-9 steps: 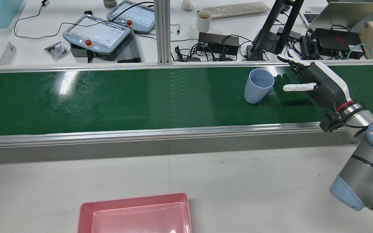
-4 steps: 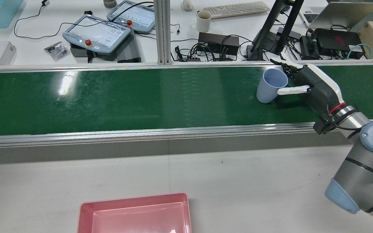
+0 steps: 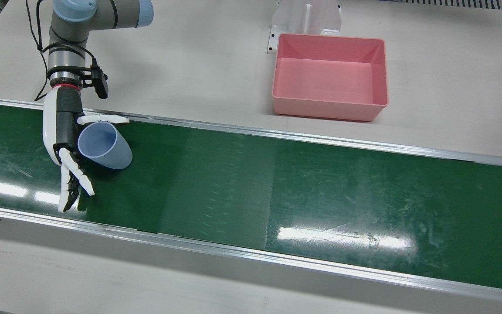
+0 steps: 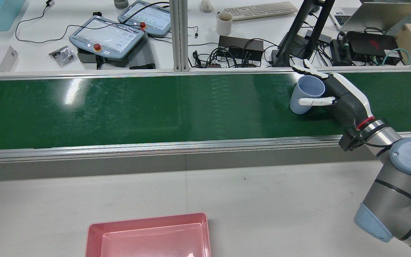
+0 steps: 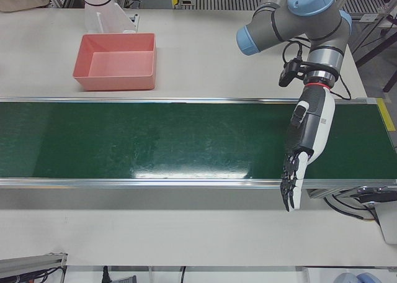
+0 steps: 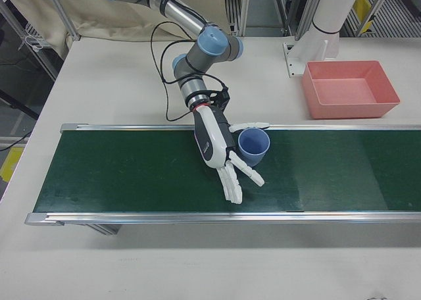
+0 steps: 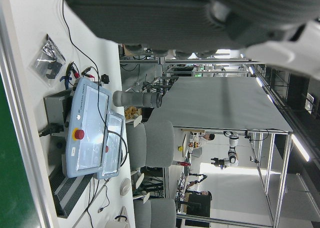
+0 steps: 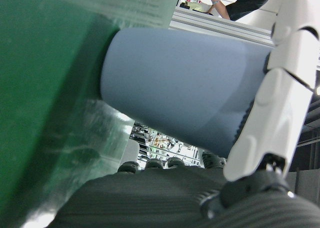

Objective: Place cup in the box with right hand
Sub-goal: 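Close the right hand fingers around the side of the blue cup, then lift the cup off the belt and carry it toward the pink box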

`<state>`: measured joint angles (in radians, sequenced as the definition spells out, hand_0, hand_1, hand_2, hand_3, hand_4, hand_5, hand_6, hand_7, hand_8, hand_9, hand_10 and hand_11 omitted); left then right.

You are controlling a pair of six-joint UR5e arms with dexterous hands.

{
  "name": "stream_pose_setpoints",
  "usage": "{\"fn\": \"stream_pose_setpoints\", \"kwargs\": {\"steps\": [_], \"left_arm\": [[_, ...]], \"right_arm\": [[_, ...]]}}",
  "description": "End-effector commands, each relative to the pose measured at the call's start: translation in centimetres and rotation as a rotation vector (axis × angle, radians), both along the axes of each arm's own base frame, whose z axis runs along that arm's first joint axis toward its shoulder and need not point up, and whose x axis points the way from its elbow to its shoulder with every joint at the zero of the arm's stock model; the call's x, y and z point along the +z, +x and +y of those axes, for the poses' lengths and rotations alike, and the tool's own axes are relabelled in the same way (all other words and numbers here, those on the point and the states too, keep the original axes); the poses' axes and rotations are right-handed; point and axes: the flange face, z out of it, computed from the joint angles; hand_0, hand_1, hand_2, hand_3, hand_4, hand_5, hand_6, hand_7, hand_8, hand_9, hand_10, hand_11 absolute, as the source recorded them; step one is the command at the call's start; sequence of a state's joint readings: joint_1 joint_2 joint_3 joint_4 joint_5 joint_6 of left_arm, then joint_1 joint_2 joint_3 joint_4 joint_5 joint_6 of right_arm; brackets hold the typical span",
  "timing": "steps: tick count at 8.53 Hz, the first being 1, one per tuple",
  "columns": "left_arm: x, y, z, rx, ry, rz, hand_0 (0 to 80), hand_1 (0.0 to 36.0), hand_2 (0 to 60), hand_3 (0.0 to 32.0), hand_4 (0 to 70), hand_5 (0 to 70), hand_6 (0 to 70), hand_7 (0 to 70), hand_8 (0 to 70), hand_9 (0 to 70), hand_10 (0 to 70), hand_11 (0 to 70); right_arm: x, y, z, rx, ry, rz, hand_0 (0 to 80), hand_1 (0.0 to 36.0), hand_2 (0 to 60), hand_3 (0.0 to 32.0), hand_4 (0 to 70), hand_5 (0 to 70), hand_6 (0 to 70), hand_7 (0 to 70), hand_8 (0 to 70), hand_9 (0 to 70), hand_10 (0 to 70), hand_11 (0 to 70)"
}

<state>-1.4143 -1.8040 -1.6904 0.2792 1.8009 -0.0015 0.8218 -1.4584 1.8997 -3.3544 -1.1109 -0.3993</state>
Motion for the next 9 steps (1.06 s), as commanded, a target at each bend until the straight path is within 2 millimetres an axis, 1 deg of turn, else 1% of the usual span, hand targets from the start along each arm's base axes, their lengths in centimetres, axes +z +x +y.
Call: {"fn": "stream_pose_setpoints", "kwargs": {"steps": [1, 2, 3, 4, 5, 6, 7, 8, 9], "left_arm": [[0.0, 0.0, 0.0, 0.000, 0.000, 0.000, 0.0, 0.0, 0.0, 0.0, 0.0, 0.0, 0.0, 0.0, 0.0, 0.0, 0.0, 0.0], [0.0, 0.0, 0.0, 0.000, 0.000, 0.000, 0.0, 0.0, 0.0, 0.0, 0.0, 0.0, 0.0, 0.0, 0.0, 0.0, 0.0, 0.0], [0.0, 0.0, 0.0, 0.000, 0.000, 0.000, 0.0, 0.0, 0.0, 0.0, 0.0, 0.0, 0.0, 0.0, 0.0, 0.0, 0.0, 0.0], [0.0, 0.0, 0.0, 0.000, 0.000, 0.000, 0.0, 0.0, 0.0, 0.0, 0.0, 0.0, 0.0, 0.0, 0.0, 0.0, 0.0, 0.0], [0.0, 0.0, 0.0, 0.000, 0.000, 0.000, 0.0, 0.0, 0.0, 0.0, 0.0, 0.0, 0.0, 0.0, 0.0, 0.0, 0.0, 0.0], [0.0, 0.0, 0.0, 0.000, 0.000, 0.000, 0.0, 0.0, 0.0, 0.0, 0.0, 0.0, 0.0, 0.0, 0.0, 0.0, 0.0, 0.0], [0.0, 0.0, 0.0, 0.000, 0.000, 0.000, 0.0, 0.0, 0.0, 0.0, 0.0, 0.0, 0.0, 0.0, 0.0, 0.0, 0.0, 0.0], [0.0, 0.0, 0.0, 0.000, 0.000, 0.000, 0.0, 0.0, 0.0, 0.0, 0.0, 0.0, 0.0, 0.0, 0.0, 0.0, 0.0, 0.0], [0.0, 0.0, 0.0, 0.000, -0.001, 0.000, 0.0, 0.0, 0.0, 0.0, 0.0, 0.0, 0.0, 0.0, 0.0, 0.0, 0.0, 0.0]], "right_arm": [[-0.8, -0.7, 0.1, 0.001, 0.010, -0.013, 40.2, 25.6, 60.0, 0.0, 0.0, 5.2, 6.1, 22.8, 3.3, 9.6, 0.0, 0.0], [-1.1, -0.8, 0.0, 0.000, 0.013, -0.018, 35.7, 26.9, 60.0, 0.0, 0.0, 7.6, 14.0, 53.2, 23.7, 41.6, 6.7, 11.4], [-1.4, -0.8, 0.0, -0.001, 0.019, -0.023, 33.2, 27.0, 60.0, 0.0, 2.4, 9.3, 19.0, 70.0, 37.3, 59.9, 14.5, 22.4], [-2.3, -0.6, 0.2, 0.000, 0.032, -0.036, 36.6, 27.4, 60.0, 0.0, 5.3, 10.1, 21.5, 70.0, 41.9, 66.5, 18.6, 28.3], [-3.9, 0.0, 0.4, 0.008, 0.057, -0.060, 41.5, 27.5, 60.0, 0.0, 13.0, 10.7, 23.6, 70.0, 44.5, 70.0, 21.5, 32.5], [-6.0, 1.8, 0.4, 0.048, 0.089, -0.096, 45.1, 27.2, 60.0, 0.0, 16.7, 11.7, 26.2, 70.0, 49.8, 70.0, 24.3, 36.5], [-7.9, 3.5, 0.6, 0.081, 0.120, -0.128, 44.9, 27.0, 60.0, 0.0, 11.1, 11.9, 26.2, 70.0, 50.9, 70.0, 23.0, 34.8], [-9.5, 3.7, 1.0, 0.078, 0.146, -0.151, 43.8, 26.0, 60.0, 0.0, 6.2, 11.6, 25.1, 70.0, 49.2, 70.0, 20.8, 31.6], [-10.6, 3.1, 1.4, 0.067, 0.164, -0.166, 43.2, 25.3, 60.0, 0.0, 4.5, 11.3, 24.1, 70.0, 47.7, 70.0, 19.4, 29.5]]}}
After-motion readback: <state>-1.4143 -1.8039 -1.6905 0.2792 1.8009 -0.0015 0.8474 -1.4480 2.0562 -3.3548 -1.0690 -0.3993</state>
